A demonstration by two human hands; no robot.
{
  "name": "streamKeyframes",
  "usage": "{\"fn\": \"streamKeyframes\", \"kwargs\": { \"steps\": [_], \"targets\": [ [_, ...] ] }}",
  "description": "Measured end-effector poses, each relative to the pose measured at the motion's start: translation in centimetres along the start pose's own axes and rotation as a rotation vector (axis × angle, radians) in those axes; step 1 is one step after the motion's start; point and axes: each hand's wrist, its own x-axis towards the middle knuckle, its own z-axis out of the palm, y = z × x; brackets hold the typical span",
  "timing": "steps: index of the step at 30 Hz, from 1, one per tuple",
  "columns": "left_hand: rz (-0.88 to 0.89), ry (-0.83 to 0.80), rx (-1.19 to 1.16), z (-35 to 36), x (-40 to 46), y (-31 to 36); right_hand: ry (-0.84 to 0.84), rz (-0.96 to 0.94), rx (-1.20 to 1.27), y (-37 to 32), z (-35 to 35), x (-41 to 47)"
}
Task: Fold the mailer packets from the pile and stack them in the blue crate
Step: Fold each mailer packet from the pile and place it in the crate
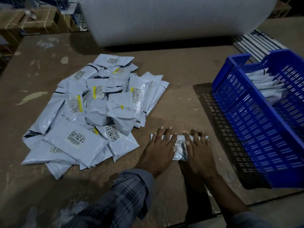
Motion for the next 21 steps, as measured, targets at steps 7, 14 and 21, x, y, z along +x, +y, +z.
{"fn": "streamKeyframes", "kwargs": {
  "steps": [7,14,21],
  "targets": [
    [0.026,-0.016,-0.142,0.0,-1.5,-0.3,-0.011,0.115,-0.059,-0.4,0.4,3.8],
    [-0.399,-0.002,-0.263,0.4,1.2,1.8,0.056,0.142,-0.073,-1.3,1.3,0.8],
    [-0.225,0.007,-0.068,1.5,0.5,2.2,0.038,0.137,-0.07,-1.0,1.4,2.1]
  ]
}}
